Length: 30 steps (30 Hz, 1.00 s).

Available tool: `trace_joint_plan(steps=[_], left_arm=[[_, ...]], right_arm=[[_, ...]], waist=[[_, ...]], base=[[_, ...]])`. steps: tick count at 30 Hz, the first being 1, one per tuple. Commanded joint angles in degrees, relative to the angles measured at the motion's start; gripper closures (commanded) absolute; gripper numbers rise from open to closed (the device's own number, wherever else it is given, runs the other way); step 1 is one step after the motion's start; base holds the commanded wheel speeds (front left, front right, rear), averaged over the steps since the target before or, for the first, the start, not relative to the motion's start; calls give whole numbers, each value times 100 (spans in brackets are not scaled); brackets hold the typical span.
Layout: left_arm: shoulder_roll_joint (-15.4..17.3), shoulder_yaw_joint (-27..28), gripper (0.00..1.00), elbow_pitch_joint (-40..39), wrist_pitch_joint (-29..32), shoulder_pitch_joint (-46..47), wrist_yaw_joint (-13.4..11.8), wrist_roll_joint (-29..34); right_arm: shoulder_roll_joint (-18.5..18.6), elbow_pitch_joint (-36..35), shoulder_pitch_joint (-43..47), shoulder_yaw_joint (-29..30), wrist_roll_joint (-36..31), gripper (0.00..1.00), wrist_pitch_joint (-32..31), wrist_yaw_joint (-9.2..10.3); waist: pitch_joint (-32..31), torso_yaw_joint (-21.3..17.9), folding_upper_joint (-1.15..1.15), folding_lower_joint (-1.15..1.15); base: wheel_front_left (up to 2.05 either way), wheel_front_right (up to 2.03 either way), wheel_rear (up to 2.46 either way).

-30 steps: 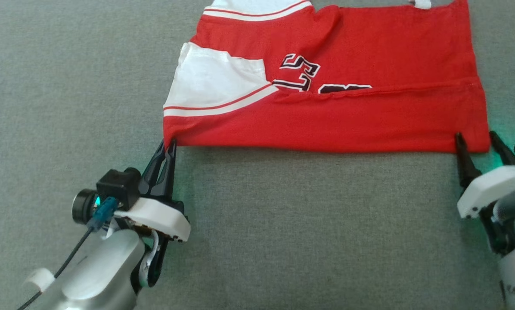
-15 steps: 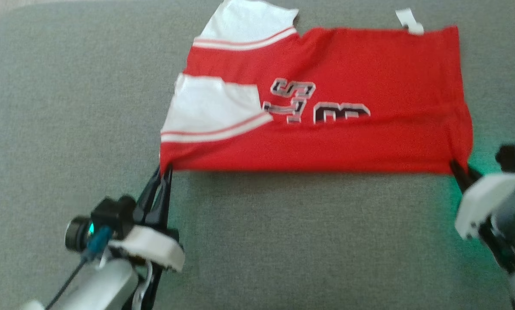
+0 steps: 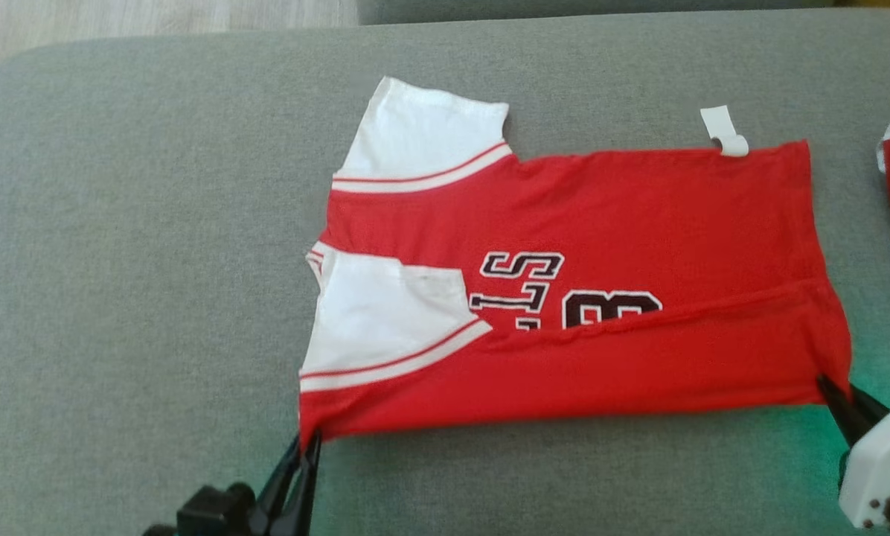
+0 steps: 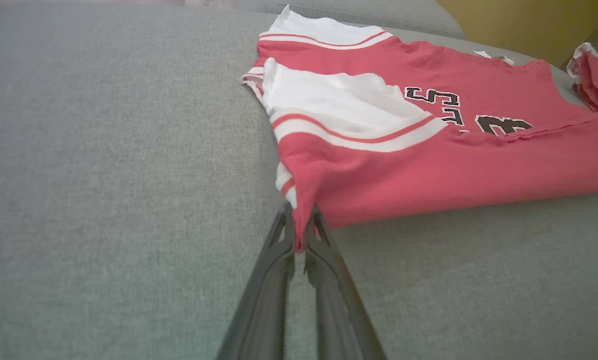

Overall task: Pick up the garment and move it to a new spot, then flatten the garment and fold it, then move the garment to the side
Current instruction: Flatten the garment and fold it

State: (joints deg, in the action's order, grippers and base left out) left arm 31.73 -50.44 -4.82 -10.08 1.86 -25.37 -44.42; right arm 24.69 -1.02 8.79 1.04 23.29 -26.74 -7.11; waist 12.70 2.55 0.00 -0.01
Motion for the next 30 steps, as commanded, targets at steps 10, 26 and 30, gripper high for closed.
trace_joint_plan(steps=[10,26,30], left_arm=[[147,34,0,-272,267,208,-125,34],[1129,687,0,-599,1467,3151,1057,373],[1287,784,0,-69,2285,4238,1812,78]], right_arm=[[20,-442,79,348,-260,0,71,-37],[-767,-1367,-543,-220,-703,0,1296,-37],[-831,-1183,-732,-442,-745,0,1421,-37]], waist=[[-101,50,0,1],[433,-910,0,1],[717,-1199,0,1]], base=[[0,0,0],[0,0,0],[0,0,0]])
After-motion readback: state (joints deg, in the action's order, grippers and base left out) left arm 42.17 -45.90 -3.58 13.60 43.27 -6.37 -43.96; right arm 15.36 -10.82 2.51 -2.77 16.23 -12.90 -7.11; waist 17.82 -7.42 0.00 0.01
